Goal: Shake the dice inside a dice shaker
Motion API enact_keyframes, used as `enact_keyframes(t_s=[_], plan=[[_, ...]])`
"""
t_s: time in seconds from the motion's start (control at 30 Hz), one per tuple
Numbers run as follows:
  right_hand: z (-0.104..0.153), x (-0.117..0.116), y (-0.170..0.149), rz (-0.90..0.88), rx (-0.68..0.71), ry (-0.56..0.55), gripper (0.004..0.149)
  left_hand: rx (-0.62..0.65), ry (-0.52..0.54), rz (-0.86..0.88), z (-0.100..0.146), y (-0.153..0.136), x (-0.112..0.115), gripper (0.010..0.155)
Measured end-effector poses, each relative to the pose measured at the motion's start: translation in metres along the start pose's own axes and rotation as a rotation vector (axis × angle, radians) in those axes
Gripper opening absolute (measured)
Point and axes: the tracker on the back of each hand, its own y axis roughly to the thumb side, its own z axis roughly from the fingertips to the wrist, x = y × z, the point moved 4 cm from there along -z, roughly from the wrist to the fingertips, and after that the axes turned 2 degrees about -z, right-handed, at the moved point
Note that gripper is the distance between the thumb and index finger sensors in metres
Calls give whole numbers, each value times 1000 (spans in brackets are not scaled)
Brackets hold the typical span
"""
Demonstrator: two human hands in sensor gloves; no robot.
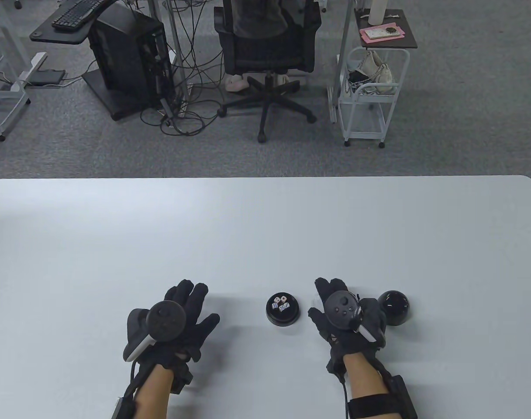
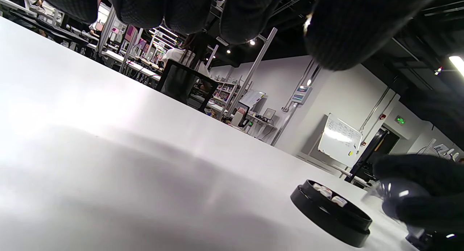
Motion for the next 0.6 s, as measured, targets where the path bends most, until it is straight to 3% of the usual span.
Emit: enact_keyframes(t_s=[0.3,0.43,0.6], plan=[[-14,-4,66,-39,106,-16,70,22,-3,40,-1,1,0,76],[-17,-29,75,23,127,36,70,40,-11,36,-1,5,3,76],[-17,-38,72,91,118,57,70,43,-22,31,-2,6,6,76]])
